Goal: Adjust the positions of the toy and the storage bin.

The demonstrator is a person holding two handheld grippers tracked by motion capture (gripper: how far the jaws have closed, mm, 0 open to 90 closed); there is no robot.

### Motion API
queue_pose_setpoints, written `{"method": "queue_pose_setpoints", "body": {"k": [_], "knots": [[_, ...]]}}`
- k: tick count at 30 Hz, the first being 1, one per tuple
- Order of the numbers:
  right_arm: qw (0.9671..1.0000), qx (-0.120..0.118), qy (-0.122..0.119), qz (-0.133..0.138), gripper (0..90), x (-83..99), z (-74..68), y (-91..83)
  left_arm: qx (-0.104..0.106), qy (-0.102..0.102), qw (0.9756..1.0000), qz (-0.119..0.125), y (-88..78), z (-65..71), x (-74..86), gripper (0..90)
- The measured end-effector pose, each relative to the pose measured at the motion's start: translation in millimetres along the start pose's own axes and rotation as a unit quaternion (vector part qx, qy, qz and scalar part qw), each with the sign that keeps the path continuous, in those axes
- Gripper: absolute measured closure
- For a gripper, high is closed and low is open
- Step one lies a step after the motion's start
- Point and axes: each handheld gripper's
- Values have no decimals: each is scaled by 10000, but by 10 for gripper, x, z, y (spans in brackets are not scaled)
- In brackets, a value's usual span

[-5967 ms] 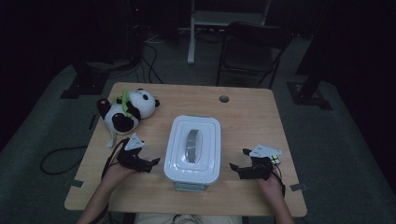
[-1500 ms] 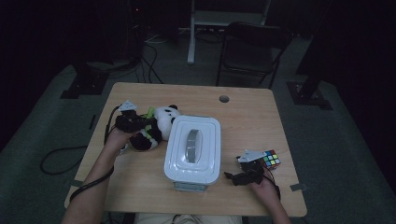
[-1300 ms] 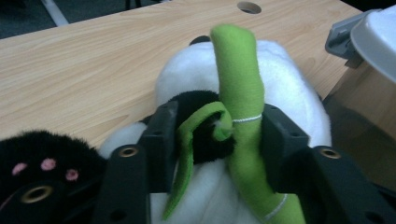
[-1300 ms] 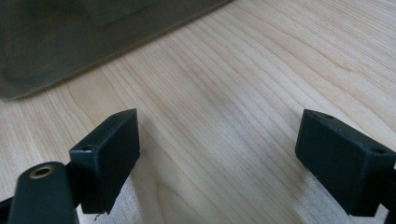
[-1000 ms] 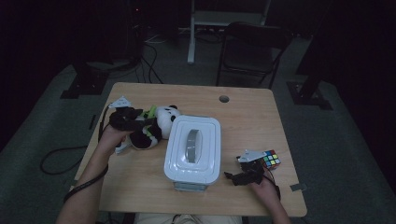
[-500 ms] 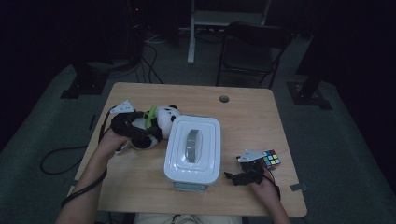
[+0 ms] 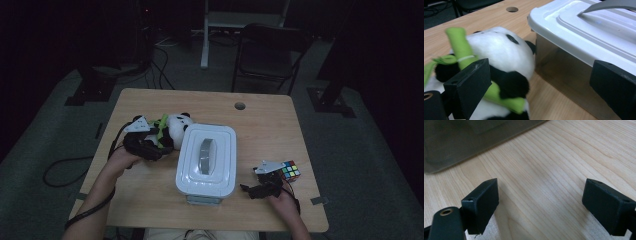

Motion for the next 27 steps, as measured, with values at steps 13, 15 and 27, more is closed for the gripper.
{"method": "queue_pose_setpoints", "body": {"k": [13, 15, 27], "knots": [[10000, 2, 12, -1, 133, 1, -3, -1, 3, 178, 9997, -145, -35, 269, 200, 42], [10000, 5, 7, -1, 133, 1, -4, -1, 48, 155, 9998, -152, -27, 300, 243, 43], [10000, 15, 3, -3, 133, 2, -9, 0, 128, 213, 9985, -493, 113, 443, 493, 43]]}}
Point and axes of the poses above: each handheld gripper's, and its own axes: y roughly forward along the jaws, x roughly out of its underside, z roughly to its right, and after that the axes turned 7 degrees about -x, right-handed
